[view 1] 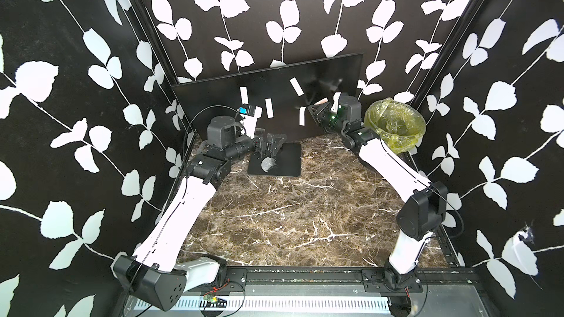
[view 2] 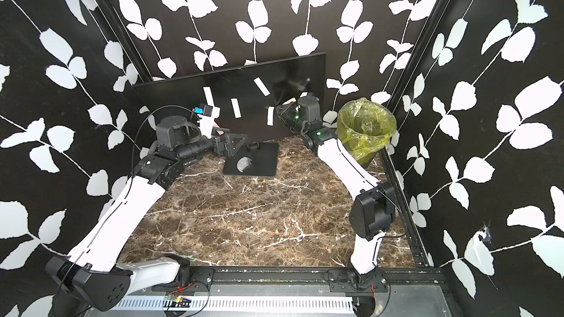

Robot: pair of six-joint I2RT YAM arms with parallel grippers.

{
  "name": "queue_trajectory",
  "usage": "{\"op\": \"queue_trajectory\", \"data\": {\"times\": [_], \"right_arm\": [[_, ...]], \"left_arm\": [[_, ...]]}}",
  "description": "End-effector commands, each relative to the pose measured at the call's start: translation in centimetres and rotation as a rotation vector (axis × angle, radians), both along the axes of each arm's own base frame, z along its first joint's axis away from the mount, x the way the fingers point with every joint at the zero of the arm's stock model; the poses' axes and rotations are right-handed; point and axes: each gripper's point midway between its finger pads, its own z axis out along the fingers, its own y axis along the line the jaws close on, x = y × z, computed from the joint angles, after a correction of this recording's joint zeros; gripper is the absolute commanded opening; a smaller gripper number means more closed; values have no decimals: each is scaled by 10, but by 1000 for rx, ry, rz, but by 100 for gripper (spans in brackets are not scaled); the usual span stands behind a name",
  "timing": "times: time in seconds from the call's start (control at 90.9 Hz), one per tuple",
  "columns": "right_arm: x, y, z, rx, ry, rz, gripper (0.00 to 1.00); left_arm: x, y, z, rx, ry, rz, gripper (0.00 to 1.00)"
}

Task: Remove the sticky note from the monitor
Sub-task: Tear off the sticky note from the monitor.

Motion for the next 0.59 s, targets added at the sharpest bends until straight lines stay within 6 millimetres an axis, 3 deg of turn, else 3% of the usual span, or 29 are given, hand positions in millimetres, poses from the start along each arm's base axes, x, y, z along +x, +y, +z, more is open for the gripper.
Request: {"op": "queue_trajectory", "data": {"times": [0.0,0.198,0.583], "right_arm": [[2,-4,18,25,-55,-10,14],[1,-5,19,25,-59,-9,0],[-9,-16,21,-6,-65,-20,0]], "left_arm": [[-8,1,5,6,-27,-9,99],[-8,1,4,5,-23,-10,99],[-9,2,2,10,-23,-8,99]]}}
